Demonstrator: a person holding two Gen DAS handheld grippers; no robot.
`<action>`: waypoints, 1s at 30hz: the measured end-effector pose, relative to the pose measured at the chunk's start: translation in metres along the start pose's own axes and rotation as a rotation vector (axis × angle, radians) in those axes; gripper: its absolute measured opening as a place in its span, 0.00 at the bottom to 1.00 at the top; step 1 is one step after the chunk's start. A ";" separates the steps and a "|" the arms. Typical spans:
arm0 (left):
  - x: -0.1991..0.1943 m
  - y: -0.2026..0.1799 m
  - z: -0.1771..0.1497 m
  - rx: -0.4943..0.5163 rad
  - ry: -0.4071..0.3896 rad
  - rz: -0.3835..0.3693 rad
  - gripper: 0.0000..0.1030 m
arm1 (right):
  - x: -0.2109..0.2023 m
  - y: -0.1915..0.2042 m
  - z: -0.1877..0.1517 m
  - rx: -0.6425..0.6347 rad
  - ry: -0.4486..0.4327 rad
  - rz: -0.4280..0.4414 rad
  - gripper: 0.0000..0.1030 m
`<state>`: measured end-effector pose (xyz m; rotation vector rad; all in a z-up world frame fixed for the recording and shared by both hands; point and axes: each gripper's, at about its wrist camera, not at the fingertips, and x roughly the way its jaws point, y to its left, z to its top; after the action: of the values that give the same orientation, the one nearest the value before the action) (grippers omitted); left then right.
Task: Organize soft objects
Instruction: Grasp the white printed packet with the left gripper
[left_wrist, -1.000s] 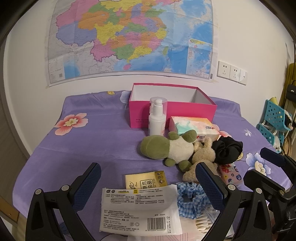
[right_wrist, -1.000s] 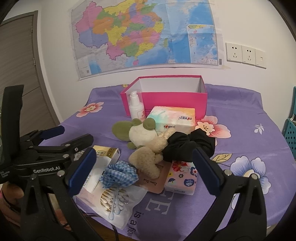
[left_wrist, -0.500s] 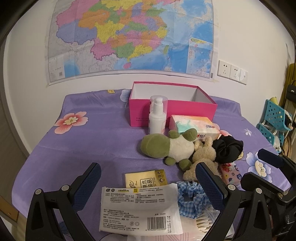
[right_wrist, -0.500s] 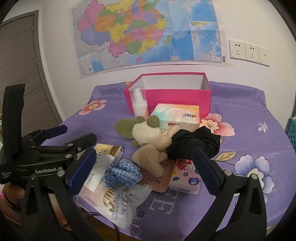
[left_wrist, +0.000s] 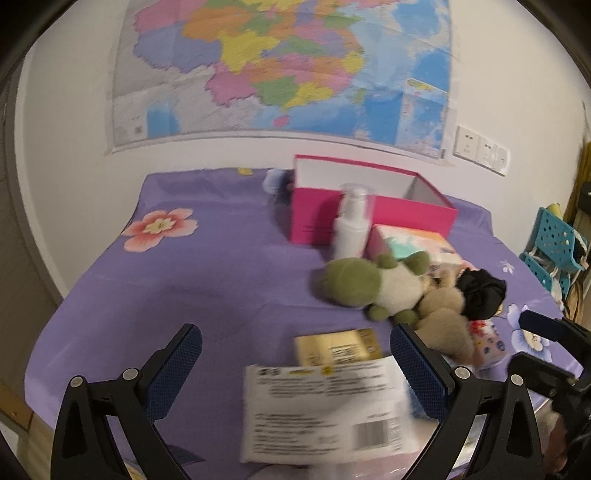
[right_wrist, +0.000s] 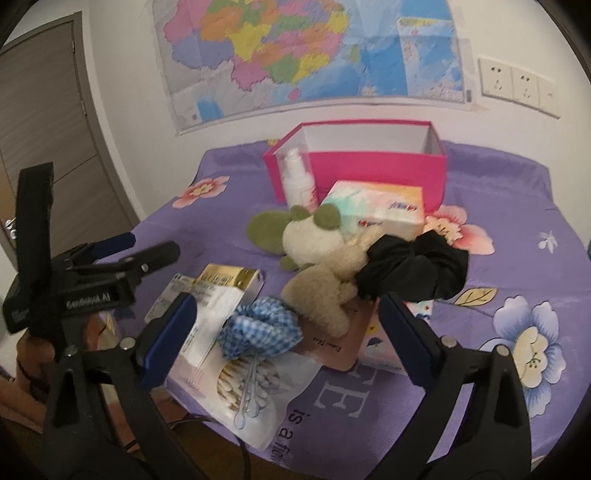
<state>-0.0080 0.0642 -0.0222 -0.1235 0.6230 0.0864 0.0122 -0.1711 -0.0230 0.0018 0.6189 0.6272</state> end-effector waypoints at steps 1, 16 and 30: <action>0.000 0.006 -0.002 -0.010 0.007 -0.006 1.00 | 0.002 0.000 -0.001 -0.002 0.013 0.013 0.95; 0.017 0.029 -0.033 -0.021 0.178 -0.241 1.00 | 0.020 0.016 -0.011 -0.054 0.151 0.125 0.66; 0.036 0.037 -0.046 -0.059 0.297 -0.434 0.88 | 0.075 0.046 -0.004 -0.068 0.345 0.307 0.54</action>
<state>-0.0093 0.0955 -0.0833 -0.3296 0.8772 -0.3393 0.0325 -0.0931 -0.0586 -0.0776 0.9404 0.9564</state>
